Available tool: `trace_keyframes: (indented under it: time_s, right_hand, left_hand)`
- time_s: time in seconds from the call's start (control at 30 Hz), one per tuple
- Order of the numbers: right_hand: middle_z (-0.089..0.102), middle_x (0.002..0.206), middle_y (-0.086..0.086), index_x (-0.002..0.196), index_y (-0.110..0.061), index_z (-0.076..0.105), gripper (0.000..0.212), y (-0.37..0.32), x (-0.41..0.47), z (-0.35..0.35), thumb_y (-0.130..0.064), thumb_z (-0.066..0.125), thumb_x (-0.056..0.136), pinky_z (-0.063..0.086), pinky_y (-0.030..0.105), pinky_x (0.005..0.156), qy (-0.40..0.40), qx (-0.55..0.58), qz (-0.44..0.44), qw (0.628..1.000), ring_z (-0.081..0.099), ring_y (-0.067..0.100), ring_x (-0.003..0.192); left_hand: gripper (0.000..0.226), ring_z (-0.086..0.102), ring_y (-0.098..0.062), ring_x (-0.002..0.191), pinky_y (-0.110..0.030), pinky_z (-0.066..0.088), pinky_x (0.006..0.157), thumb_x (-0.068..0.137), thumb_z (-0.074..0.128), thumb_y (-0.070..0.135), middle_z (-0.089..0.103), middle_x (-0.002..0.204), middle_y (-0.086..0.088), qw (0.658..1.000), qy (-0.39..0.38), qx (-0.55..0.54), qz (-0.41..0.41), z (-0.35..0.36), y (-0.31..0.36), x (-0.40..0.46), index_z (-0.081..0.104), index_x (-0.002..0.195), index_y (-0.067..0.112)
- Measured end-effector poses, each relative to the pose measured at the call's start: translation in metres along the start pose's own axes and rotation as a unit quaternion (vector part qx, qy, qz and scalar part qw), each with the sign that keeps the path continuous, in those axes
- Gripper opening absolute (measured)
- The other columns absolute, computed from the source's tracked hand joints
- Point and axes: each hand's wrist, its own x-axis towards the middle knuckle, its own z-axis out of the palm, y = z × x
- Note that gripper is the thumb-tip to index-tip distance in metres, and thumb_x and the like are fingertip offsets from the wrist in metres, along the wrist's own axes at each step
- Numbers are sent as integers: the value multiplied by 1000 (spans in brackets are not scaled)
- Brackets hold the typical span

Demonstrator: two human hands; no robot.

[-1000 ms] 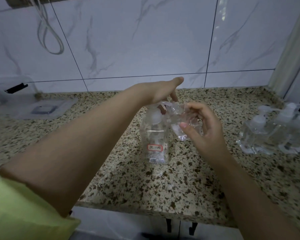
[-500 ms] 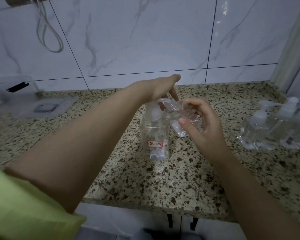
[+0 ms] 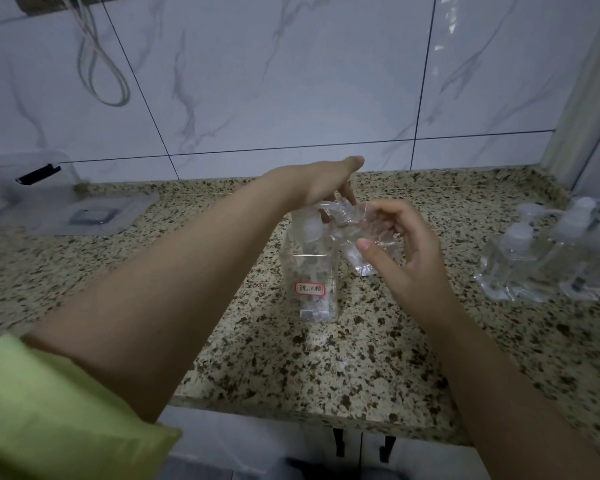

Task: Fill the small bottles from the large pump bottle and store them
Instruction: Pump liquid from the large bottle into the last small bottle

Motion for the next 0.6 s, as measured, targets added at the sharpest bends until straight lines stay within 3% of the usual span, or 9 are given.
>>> trace_keyframes:
  time_s: [0.07, 0.2, 0.3, 0.43, 0.53, 0.6]
  right_hand:
    - [60, 106, -28, 121, -25, 57, 34, 0, 0, 0, -30, 67, 89, 47, 22, 91, -3, 0, -2, 1000, 58, 2, 102]
    - [61, 106, -22, 122, -23, 58, 35, 1, -1, 0, -30, 66, 89, 48, 24, 92, 6, 3, 5, 1000, 58, 3, 102]
    - [61, 106, -18, 123, -22, 59, 35, 1, -1, 0, -31, 66, 89, 47, 21, 92, -5, 2, 10, 1000, 57, 2, 103]
    - [63, 107, -15, 123, -20, 59, 35, 0, 0, 1, -29, 65, 89, 47, 20, 93, 4, 5, 5, 1000, 58, 3, 104]
    - [64, 111, -10, 124, -18, 59, 36, 0, -1, 0, -29, 65, 90, 47, 18, 93, -4, 1, 4, 1000, 58, 2, 105]
    - [63, 110, -14, 123, -19, 59, 35, -1, -1, 0, -29, 65, 90, 46, 17, 93, 0, 3, 2, 1000, 58, 0, 105]
  left_hand:
    - [70, 52, -25, 122, -44, 34, 107, 100, 14, 64, 58, 130, -11, 1000, -4, 11, 0, 0, 0, 0, 71, 100, 24]
    - [72, 58, -21, 110, -27, 39, 78, 100, 15, 64, 59, 124, -10, 1000, 3, -4, 2, -2, 0, 2, 70, 111, 19]
    - [72, 52, -26, 124, -42, 36, 104, 100, 14, 65, 59, 129, -10, 1000, -7, 24, 4, -1, 0, 4, 70, 110, 21]
    - [72, 55, -22, 115, -41, 33, 97, 101, 14, 63, 61, 124, -7, 1000, 7, 25, 12, -1, 0, 2, 69, 119, 20]
    - [73, 52, -19, 117, -42, 32, 102, 101, 13, 61, 58, 131, -7, 999, 4, 43, 13, 0, 0, 2, 69, 120, 19]
    - [73, 56, -23, 117, -43, 34, 100, 100, 13, 63, 63, 126, -8, 999, 11, 37, 15, -2, 0, 1, 69, 119, 21]
